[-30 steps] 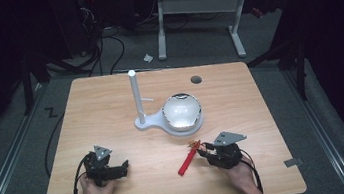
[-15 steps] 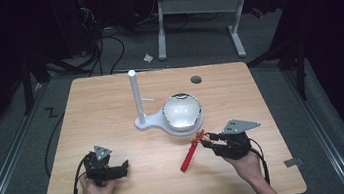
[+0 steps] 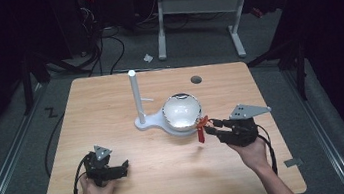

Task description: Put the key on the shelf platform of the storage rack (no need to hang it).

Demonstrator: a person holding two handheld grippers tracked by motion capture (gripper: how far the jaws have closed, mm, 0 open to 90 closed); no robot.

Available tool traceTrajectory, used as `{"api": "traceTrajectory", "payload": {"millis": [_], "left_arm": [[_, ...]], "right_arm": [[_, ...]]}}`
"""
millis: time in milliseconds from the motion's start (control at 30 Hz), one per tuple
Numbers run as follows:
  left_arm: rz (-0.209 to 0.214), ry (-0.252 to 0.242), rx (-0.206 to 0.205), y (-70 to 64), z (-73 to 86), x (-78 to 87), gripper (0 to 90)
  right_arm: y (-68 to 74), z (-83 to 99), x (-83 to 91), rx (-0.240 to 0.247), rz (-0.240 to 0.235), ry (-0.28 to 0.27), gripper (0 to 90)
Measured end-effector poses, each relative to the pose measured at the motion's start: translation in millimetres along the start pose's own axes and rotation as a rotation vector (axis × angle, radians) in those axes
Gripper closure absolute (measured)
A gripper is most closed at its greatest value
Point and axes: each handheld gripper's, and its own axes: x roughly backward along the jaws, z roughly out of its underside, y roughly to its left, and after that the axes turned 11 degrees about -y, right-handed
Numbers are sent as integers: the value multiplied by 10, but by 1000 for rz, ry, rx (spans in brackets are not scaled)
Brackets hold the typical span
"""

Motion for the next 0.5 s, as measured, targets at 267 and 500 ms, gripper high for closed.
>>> {"api": "traceTrajectory", "payload": {"millis": [267, 500], "left_arm": [[0, 0, 0, 0, 0, 0, 29], [0, 0, 0, 0, 0, 0, 29]], "right_arm": [[-23, -231, -76, 38, -19, -1, 661], [-63, -401, -175, 51, -26, -15, 661]]}}
